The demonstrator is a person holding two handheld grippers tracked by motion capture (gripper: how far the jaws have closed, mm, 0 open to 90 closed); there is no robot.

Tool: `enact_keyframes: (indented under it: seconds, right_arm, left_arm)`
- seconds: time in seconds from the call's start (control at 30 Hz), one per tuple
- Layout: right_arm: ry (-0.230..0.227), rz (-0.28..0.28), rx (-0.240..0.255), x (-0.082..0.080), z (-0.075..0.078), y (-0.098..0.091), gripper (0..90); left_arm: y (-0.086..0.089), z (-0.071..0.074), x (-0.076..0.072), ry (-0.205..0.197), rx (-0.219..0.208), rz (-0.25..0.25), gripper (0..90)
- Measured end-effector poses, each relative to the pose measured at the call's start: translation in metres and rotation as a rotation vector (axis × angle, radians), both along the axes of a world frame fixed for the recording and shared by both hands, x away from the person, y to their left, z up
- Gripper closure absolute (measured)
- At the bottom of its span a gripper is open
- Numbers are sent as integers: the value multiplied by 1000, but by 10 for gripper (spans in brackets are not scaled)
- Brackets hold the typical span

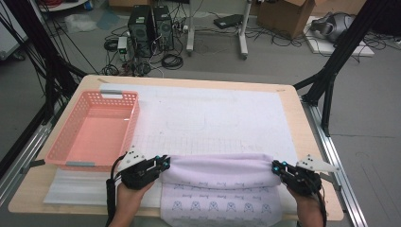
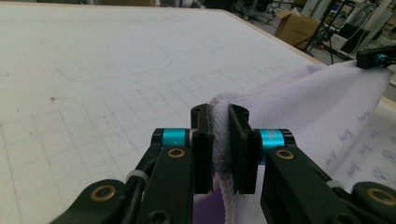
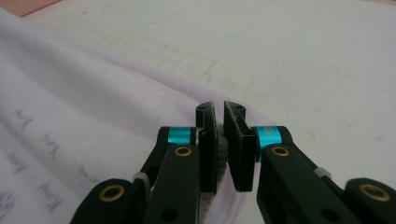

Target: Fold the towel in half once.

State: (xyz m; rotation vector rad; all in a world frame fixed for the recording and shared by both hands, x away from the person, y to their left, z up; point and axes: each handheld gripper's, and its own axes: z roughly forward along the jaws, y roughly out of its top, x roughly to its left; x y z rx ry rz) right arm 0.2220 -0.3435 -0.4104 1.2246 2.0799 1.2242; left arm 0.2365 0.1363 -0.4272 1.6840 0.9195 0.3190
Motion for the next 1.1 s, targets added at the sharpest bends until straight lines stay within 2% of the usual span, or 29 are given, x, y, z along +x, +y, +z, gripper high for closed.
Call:
enact_keyframes:
  seconds: [0.17,0.3,0.4,0.47,0.57,0.67,0.73,0.8,0.9,1.0,1.1]
  right_arm:
    - [28,9,6,-21,-10,-2,838]
    - [41,18,-7,-29,-16,-2,838]
    - [58,22,-19,-31,-21,-2,837]
    - [76,28,-48,-31,-25,-2,827]
    - [125,29,-43,-30,-31,-3,745]
    - [119,34,-30,-31,-29,-5,681]
    - [95,13,0,-31,-24,-7,622]
    - [67,6,11,-27,-18,-7,617]
    - [69,20,0,-15,-16,-1,630]
    - [100,69,-61,3,-19,15,660]
    - [150,118,-119,28,-25,31,688]
  left_arm:
    - [1,-8,-16,41,10,-14,805]
    - [2,-10,-24,34,31,4,782]
    - [2,-13,-26,42,29,17,710]
    - [2,-16,-26,47,28,29,601]
    - [3,-18,-25,44,27,38,523]
    - [7,-17,-24,30,36,57,465]
    - [9,-17,-21,36,37,44,413]
    - [10,-16,-19,36,40,37,398]
    - [11,-12,-14,28,35,33,382]
    - [11,-10,-12,24,31,37,381]
    - [11,-12,-10,29,33,34,381]
